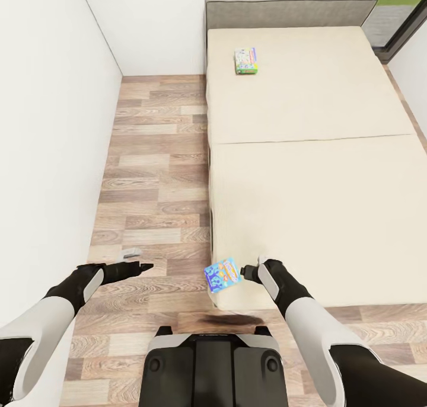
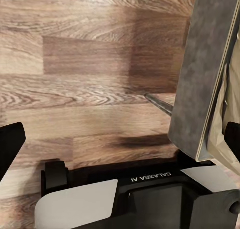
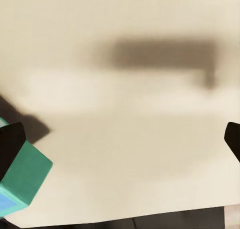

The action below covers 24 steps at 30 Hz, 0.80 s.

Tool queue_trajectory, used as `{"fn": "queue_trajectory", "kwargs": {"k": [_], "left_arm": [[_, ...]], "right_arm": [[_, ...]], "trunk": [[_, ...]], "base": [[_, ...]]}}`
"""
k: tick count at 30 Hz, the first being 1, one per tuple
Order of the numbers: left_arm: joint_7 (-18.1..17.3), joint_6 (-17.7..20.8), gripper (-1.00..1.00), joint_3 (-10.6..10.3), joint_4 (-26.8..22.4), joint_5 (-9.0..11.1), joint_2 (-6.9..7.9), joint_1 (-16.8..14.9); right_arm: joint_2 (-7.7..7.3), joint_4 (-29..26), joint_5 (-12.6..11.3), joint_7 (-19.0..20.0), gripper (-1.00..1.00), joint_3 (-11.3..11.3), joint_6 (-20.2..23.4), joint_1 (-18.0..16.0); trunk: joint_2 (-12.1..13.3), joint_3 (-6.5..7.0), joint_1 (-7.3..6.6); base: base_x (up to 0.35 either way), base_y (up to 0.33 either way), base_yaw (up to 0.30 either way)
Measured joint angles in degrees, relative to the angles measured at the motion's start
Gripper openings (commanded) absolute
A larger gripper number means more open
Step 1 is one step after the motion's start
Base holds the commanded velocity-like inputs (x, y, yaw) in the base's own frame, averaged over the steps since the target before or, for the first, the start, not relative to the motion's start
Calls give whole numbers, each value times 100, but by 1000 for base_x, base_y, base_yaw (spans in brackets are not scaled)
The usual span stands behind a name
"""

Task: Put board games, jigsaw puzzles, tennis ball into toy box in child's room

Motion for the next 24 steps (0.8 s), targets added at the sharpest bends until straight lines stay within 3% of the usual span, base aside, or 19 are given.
{"fn": "queue_trajectory", "kwargs": {"k": [24], "left_arm": [[0, -1, 100, 0, 0, 0, 0, 0]], "right_arm": [[1, 0, -1, 0, 100, 5, 0, 0]], "trunk": [[0, 0, 0]], "base": [[0, 1, 0]]}}
